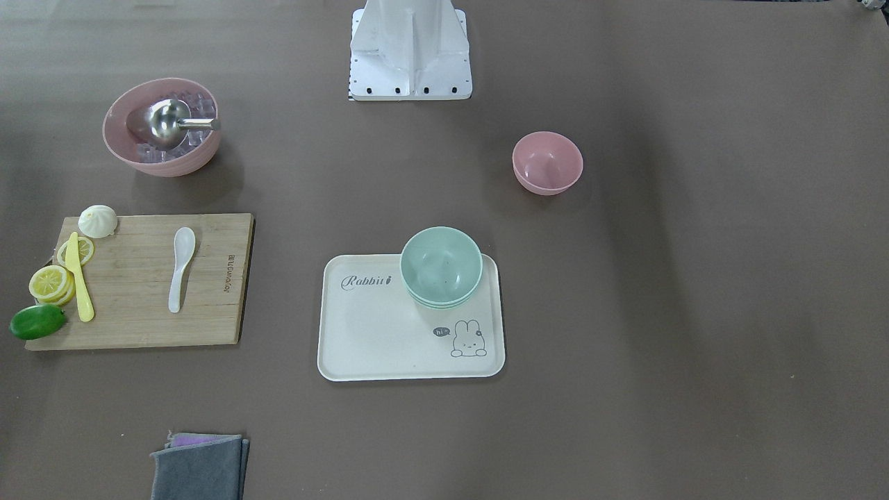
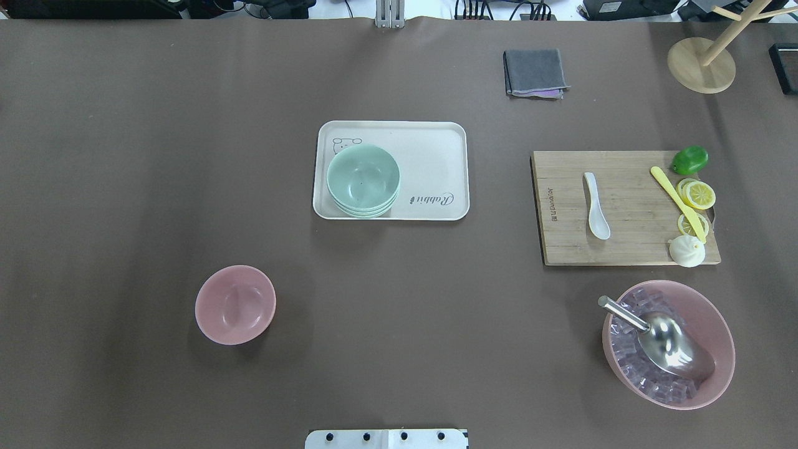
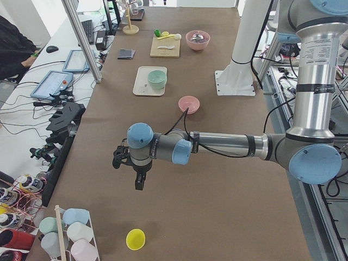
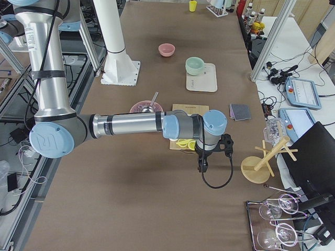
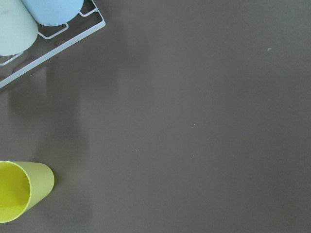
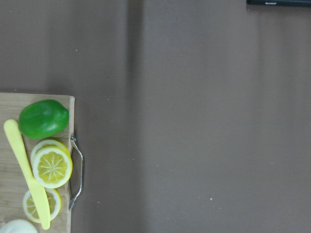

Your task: Stack pink bowl on green and place spoon

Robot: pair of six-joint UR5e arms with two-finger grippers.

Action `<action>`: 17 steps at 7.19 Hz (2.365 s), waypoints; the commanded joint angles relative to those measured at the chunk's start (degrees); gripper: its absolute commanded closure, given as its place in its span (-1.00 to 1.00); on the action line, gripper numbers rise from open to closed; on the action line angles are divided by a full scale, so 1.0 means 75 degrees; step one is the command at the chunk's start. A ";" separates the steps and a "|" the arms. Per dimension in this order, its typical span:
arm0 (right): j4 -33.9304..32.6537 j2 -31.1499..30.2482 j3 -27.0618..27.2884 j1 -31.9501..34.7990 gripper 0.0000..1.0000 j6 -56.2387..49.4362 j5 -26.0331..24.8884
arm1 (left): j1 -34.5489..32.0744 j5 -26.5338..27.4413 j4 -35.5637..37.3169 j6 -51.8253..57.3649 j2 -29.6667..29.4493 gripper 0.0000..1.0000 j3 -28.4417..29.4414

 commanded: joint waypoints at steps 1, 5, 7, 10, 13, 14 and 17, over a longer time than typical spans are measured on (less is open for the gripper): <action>0.0022 0.0011 0.0004 -0.0035 -1.00 0.0051 0.0069 | 0.0025 -0.0019 0.0003 0.0002 0.0014 -0.97 -0.0031; 0.0046 0.0058 -0.0008 -0.0117 -1.00 0.0063 0.0057 | 0.0025 0.0063 0.0003 0.0037 0.0003 -0.97 -0.0008; 0.0034 0.0058 0.0003 -0.0129 -1.00 0.0063 0.0057 | 0.0025 0.0075 -0.0009 0.0084 0.0014 -0.97 -0.0008; 0.0057 0.0104 0.0004 -0.0141 -1.00 0.0179 0.0057 | 0.0025 0.0075 0.0003 0.0084 0.0014 -0.97 0.0050; 0.0069 0.0105 0.0039 -0.0164 -1.00 0.0321 0.0057 | 0.0025 0.0075 -0.0009 0.0084 0.0014 -0.97 0.0074; 0.0069 0.0093 0.0050 -0.0164 -1.00 0.0321 0.0057 | 0.0025 0.0075 -0.0009 0.0084 0.0014 -0.97 0.0074; 0.0069 0.0093 0.0062 -0.0164 -1.00 0.0321 0.0057 | 0.0025 0.0063 -0.0090 0.0003 -0.0009 -0.97 0.0121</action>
